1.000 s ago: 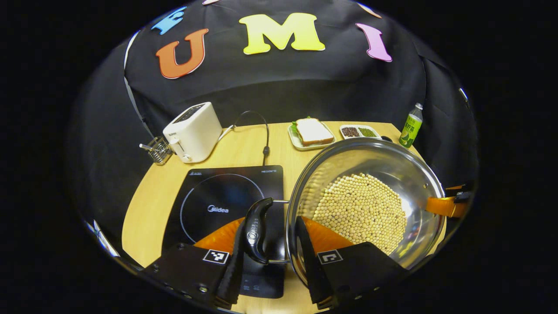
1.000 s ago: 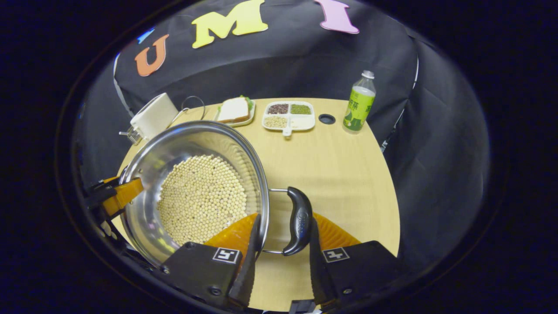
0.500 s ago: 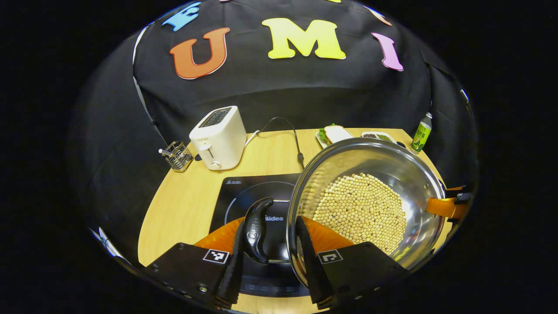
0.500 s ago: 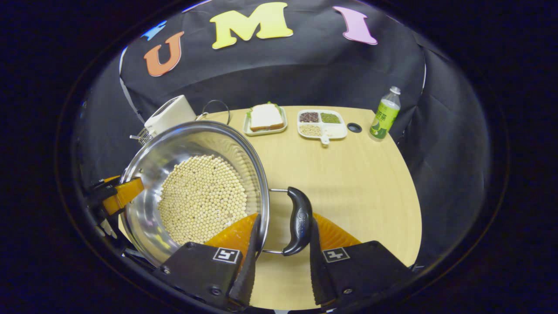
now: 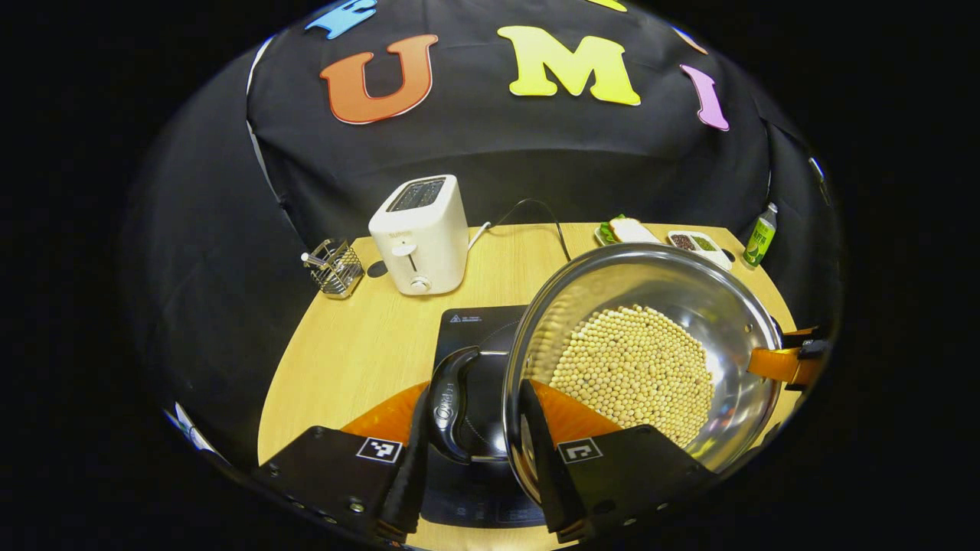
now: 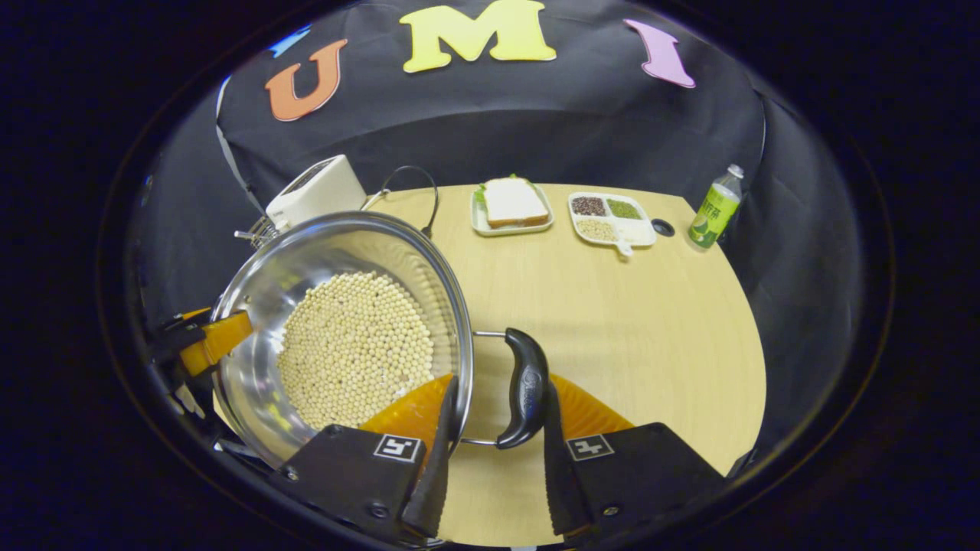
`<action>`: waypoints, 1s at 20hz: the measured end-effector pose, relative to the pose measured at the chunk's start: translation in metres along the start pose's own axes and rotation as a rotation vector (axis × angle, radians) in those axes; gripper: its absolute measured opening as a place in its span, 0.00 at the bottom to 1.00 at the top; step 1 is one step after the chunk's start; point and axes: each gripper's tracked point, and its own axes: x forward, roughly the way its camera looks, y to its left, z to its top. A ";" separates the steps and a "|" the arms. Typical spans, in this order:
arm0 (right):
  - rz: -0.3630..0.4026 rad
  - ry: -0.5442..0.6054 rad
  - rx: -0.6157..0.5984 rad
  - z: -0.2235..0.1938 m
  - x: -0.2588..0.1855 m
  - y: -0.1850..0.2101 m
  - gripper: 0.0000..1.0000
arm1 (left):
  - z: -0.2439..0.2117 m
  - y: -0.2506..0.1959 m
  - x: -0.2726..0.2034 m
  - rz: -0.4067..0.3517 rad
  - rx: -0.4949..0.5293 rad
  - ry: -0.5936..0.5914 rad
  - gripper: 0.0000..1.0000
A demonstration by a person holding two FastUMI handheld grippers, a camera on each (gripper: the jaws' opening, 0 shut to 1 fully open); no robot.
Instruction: First push the handle of the pot to place it horizontally, then grasp the pot with both hands and set it on the induction cooktop.
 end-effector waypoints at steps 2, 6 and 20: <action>-0.004 0.002 -0.017 0.002 0.004 0.012 0.53 | -0.002 0.010 0.005 0.001 -0.009 0.009 0.59; -0.005 0.029 -0.020 0.002 0.023 0.031 0.53 | -0.006 0.029 0.020 0.005 -0.012 0.032 0.59; -0.041 0.064 -0.057 0.003 0.052 0.059 0.53 | -0.028 0.056 0.058 -0.017 -0.045 0.070 0.59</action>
